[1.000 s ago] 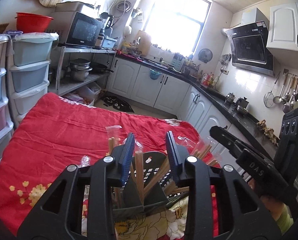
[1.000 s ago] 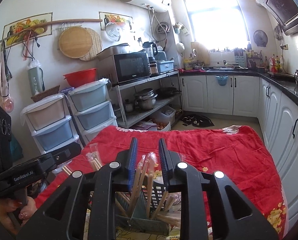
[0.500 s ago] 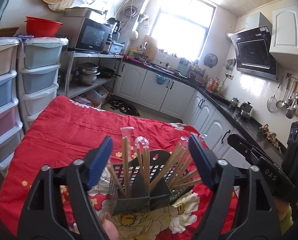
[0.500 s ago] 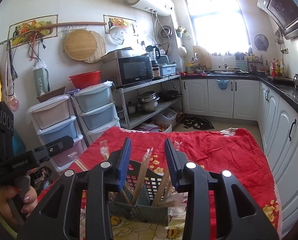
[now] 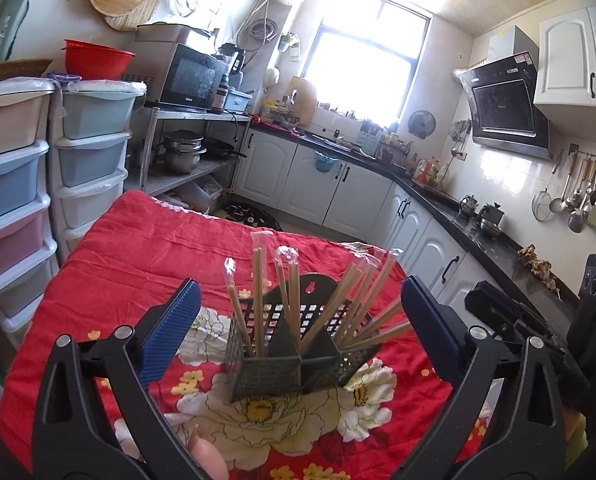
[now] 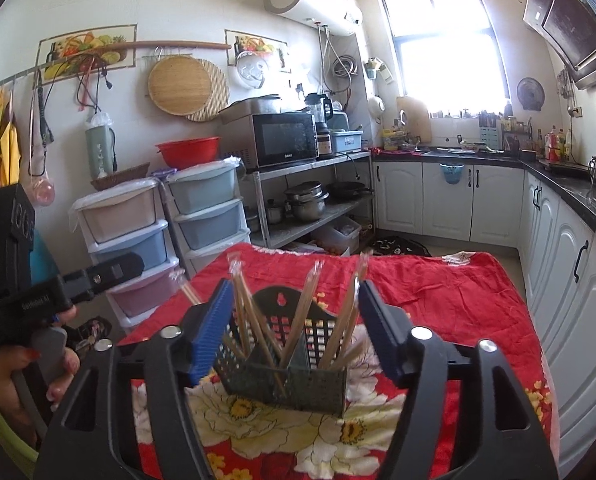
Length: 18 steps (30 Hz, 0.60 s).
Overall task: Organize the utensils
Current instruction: 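Withdraw both open tools back from the filled caddy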
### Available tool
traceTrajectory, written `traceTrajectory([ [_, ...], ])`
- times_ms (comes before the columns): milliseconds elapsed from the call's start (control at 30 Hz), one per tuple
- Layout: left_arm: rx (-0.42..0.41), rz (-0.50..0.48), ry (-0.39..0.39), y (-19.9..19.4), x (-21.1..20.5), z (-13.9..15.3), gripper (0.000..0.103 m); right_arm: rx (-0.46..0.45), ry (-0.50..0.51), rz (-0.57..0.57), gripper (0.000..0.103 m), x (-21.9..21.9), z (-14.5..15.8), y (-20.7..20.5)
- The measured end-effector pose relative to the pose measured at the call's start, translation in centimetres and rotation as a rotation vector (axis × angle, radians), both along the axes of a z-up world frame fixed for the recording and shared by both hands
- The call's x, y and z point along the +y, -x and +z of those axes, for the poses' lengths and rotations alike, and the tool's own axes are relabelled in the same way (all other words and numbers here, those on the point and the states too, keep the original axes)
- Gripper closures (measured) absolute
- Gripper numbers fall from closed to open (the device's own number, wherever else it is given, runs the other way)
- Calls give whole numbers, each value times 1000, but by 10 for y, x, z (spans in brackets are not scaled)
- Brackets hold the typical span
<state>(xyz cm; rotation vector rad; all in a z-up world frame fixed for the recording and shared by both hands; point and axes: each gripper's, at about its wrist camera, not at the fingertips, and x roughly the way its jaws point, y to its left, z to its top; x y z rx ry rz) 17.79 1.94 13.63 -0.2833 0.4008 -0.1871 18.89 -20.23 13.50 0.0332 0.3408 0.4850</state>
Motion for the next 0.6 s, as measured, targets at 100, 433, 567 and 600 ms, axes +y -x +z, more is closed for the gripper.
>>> traceTrajectory([
  [100,1,2,-21,9,-3,-4,11,7,17,1,31,0,-8,10],
  [433,36,26,-77,24,-12,-29,11,58,60,-7,18,2,-39,30],
  [567,59,40,-68,30,-10,-44,11,81,62,-11,14,-2,-50,33],
  [600,64,44,-73,32,-11,-48,11,89,66,-14,13,-2,-54,33],
])
